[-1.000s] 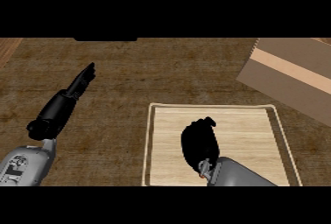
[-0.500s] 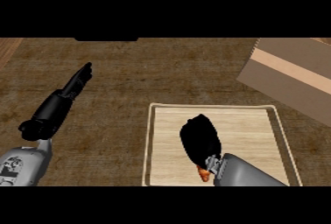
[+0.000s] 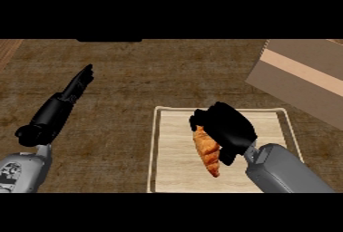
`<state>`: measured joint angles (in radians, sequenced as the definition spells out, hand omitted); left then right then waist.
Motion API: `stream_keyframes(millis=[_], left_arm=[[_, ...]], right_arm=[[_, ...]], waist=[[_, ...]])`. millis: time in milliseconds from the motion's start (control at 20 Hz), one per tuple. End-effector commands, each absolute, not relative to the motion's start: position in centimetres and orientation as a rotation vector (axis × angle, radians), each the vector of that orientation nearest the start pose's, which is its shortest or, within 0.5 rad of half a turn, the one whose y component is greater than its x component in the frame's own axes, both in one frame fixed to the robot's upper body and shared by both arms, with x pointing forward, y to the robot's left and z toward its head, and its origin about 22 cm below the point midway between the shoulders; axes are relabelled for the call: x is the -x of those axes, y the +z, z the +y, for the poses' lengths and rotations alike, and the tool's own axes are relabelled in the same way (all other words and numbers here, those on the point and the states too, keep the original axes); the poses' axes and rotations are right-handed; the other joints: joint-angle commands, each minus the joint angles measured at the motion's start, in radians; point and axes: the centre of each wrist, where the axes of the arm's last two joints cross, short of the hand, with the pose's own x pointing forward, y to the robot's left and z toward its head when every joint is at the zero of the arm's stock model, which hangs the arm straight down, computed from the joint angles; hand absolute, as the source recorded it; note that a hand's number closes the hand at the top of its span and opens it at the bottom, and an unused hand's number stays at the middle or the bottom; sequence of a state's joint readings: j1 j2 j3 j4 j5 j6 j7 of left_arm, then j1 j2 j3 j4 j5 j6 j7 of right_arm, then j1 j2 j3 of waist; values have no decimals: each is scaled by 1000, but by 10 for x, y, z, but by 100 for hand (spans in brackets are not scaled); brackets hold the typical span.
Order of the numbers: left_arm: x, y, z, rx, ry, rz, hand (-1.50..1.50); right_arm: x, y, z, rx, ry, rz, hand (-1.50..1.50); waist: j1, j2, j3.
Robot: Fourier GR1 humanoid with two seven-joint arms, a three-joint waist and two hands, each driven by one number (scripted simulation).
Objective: Pick the croissant from the tray and place it in the cardboard box
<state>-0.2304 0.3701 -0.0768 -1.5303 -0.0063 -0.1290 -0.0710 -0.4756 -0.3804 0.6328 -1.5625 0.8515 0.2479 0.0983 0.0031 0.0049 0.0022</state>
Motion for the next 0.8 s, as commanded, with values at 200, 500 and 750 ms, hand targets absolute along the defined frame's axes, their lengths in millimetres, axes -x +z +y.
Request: stream_keyframes(millis=[200,500,750], left_arm=[[-276,75,269,-102,-530,-1746,0],[-284,63,276,-95,-532,-1732,0],[-293,69,277,-96,-531,-1745,0]], right_arm=[[-290,146,-184,698,1591,-1891,150],[-295,188,-206,798,1175,-1897,150],[-306,219,-240,901,895,-1825,150]], waist=[[-3,-10,-2],[-10,-8,-2],[-13,-6,-3]])
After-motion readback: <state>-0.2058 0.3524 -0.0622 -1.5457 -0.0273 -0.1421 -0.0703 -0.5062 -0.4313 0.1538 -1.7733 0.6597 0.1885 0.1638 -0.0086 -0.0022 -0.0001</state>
